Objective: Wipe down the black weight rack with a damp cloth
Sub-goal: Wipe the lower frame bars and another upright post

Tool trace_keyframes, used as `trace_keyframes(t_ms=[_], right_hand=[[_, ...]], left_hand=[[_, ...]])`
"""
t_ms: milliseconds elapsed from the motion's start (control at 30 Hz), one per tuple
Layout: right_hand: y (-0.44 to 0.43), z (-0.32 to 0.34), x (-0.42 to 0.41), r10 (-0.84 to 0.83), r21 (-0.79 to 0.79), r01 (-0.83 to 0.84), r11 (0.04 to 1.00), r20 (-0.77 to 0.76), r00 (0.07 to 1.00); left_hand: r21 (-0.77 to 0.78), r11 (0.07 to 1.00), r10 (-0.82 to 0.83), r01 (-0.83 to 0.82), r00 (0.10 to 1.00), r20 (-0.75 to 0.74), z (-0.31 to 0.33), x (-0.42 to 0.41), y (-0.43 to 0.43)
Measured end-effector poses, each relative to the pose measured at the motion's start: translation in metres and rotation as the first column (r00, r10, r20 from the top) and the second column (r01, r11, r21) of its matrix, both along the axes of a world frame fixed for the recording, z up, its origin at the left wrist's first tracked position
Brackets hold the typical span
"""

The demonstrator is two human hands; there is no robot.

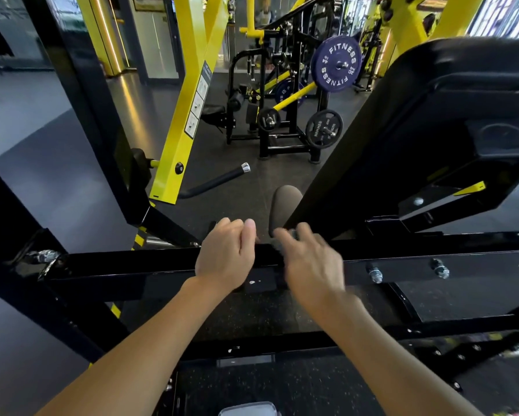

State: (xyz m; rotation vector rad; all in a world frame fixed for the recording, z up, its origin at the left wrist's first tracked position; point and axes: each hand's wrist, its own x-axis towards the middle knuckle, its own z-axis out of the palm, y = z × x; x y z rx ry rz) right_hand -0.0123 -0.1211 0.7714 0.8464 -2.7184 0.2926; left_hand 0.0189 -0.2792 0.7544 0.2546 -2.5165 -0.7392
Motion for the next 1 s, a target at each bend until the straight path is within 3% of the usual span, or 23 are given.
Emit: trace_keyframes(t_ms=[100, 200, 300, 333, 433, 500, 567, 633, 767, 900, 1000], right_hand=[[-0.018, -0.007, 0.019, 0.224, -0.031, -0.224, 0.974, 0.006, 0.974], [0.004, -0.013, -0.001, 0.242, -0.051, -0.246, 0.968, -0.071, 0.968], [0.025, -0.016, -0.012, -0.033, -0.124, 0.022, 0.992, -0.086, 0.996], [0.026, -0.019, -0.01, -0.056, -0.13, 0.041, 0.991, -0.116, 0.992], [0.029, -0.029, 0.001, 0.143, -0.112, -0.165, 0.98, -0.183, 0.973], [0.045, -0.029, -0.014, 0.165, -0.086, -0.184, 0.979, -0.195, 0.967], [0.059, -0.027, -0.03, -0.005, -0.147, -0.022, 0.989, -0.174, 0.985], [0.061, -0.027, -0.03, -0.105, -0.172, 0.079, 0.982, -0.15, 0.983], [0.07, -0.029, -0.029, 0.069, -0.035, -0.078, 0.996, -0.214, 0.974], [0.08, -0.024, -0.048, -0.121, -0.136, 0.102, 0.986, -0.143, 0.982], [0.083, -0.03, -0.032, 0.045, -0.063, -0.058, 0.996, -0.187, 0.981]], left_hand=[[0.171, 0.985, 0.022, -0.023, 1.0, 0.012, 0.008, 0.002, 0.001], [0.171, 0.985, 0.014, -0.017, 1.0, 0.021, 0.009, 0.005, 0.0], [0.049, 0.999, 0.016, -0.018, 0.999, 0.042, -0.001, 0.001, -0.004], [-0.039, 0.999, 0.039, -0.037, 0.998, 0.056, -0.003, -0.001, -0.003], [-0.269, 0.962, 0.067, -0.04, 0.994, 0.091, 0.001, -0.01, 0.01], [-0.265, 0.959, -0.062, 0.095, 0.99, 0.129, 0.007, -0.015, 0.023], [-0.24, 0.94, -0.197, 0.244, 0.959, 0.204, 0.012, -0.017, 0.037], [-0.297, 0.904, -0.228, 0.308, 0.934, 0.276, 0.011, -0.018, 0.046], [-0.398, 0.868, -0.176, 0.298, 0.933, 0.315, 0.006, -0.021, 0.047], [-0.4, 0.867, -0.184, 0.298, 0.936, 0.299, 0.005, -0.02, 0.047], [-0.405, 0.865, -0.182, 0.296, 0.937, 0.298, 0.006, -0.02, 0.048]])
